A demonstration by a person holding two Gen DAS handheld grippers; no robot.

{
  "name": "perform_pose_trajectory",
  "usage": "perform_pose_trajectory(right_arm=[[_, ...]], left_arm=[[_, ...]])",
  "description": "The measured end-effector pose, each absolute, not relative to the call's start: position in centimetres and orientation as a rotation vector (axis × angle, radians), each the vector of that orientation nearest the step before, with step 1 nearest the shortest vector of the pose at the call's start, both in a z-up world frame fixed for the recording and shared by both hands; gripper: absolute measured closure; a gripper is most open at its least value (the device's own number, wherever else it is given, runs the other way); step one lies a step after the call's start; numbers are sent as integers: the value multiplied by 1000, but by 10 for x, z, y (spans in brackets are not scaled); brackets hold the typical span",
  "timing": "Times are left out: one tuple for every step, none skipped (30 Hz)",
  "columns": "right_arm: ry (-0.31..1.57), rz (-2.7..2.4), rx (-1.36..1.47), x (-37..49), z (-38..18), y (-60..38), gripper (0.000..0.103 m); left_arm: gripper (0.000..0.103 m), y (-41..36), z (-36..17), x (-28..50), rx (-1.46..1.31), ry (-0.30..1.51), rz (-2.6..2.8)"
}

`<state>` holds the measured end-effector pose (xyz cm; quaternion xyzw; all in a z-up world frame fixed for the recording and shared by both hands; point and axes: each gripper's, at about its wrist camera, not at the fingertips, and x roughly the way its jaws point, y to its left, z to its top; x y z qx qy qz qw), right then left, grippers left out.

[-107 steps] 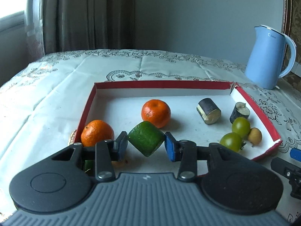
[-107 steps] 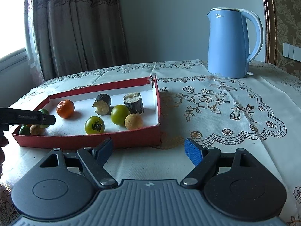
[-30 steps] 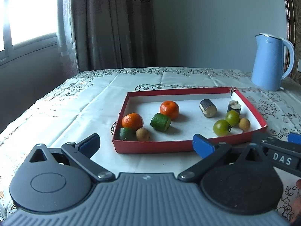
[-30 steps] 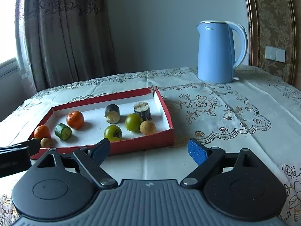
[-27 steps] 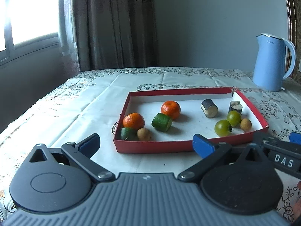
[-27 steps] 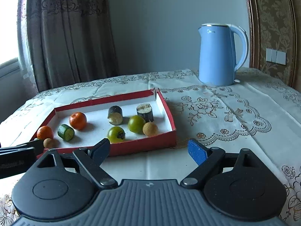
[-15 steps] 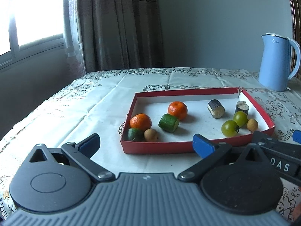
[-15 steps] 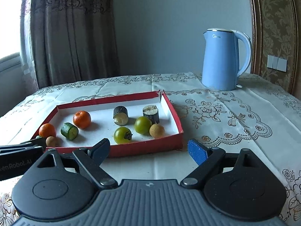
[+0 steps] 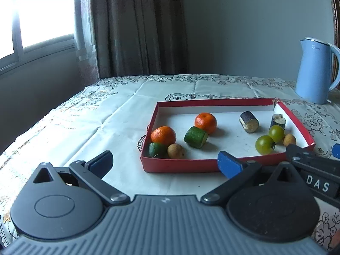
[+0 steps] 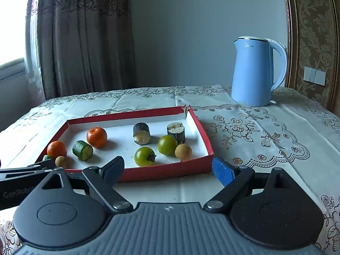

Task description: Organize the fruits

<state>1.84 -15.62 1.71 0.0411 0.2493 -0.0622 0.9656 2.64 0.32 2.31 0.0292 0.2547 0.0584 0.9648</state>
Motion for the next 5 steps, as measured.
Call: perform_pose_trajectory(right_arm=[[505,-126,85,19,17,-156,13],[505,-128,84,19,16,-155,13],[505,-130,81,19,16,-154,13],[503,-132,80,19,16,-153,13],[500,-131,78,19,16,-153,13]], left_arm=[[0,4,23,27,59,516,116],[0,4,23,27,60,517,116],[0,4,22,26,60,515,118],[0,5,22,26,59,509,124],[0,5,22,25,60,504,128]])
